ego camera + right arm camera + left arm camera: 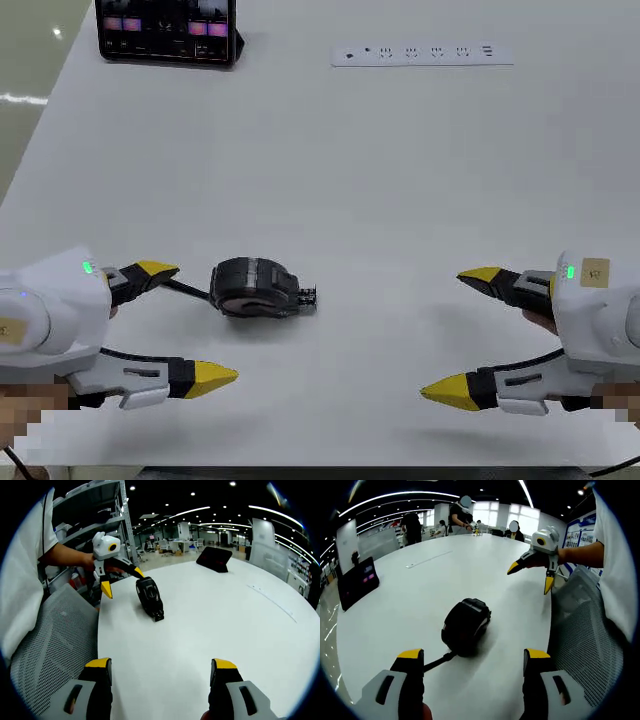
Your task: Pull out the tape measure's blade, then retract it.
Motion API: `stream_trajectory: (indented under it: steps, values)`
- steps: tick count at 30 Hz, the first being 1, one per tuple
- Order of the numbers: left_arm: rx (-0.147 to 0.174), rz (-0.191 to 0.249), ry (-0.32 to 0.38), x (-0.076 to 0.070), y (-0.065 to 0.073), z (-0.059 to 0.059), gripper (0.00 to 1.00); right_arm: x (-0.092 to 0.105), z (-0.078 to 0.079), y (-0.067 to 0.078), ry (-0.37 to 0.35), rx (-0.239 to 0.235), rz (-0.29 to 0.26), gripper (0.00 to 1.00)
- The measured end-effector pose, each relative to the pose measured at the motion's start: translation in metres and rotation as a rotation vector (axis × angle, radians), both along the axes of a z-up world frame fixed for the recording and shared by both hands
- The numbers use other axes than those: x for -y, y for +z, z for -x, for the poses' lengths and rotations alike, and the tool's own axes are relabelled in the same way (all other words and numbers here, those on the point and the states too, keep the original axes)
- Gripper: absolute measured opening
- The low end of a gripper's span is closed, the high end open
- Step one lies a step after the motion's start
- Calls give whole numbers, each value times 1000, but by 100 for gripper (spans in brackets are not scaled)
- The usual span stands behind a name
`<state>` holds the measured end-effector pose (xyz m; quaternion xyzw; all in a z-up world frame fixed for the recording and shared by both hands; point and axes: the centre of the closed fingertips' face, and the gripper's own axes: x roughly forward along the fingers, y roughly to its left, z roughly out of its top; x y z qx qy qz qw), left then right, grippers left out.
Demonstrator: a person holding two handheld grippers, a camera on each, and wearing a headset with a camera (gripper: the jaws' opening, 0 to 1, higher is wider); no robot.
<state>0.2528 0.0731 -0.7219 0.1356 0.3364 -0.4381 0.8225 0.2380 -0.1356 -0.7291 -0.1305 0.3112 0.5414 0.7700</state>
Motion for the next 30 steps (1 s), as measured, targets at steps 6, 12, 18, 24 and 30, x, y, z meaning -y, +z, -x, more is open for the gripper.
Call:
stream_trajectory:
  steps: [6,12,18,24,30]
  values:
    - [-13,-25,-41,3,-3,-5,68,-3,-1,-1,17,-1,1,78]
    - [-6,-60,-87,7,-8,-11,59,-6,-1,-3,36,-9,3,76]
    - [-10,-83,-108,6,-14,-17,54,-10,-3,-3,46,-9,-3,75]
    - [-9,-112,-139,5,-18,-19,48,-13,-4,-4,55,-10,-6,75]
    - [-12,-125,-155,5,-19,-24,44,-15,-3,-5,63,-10,-2,75]
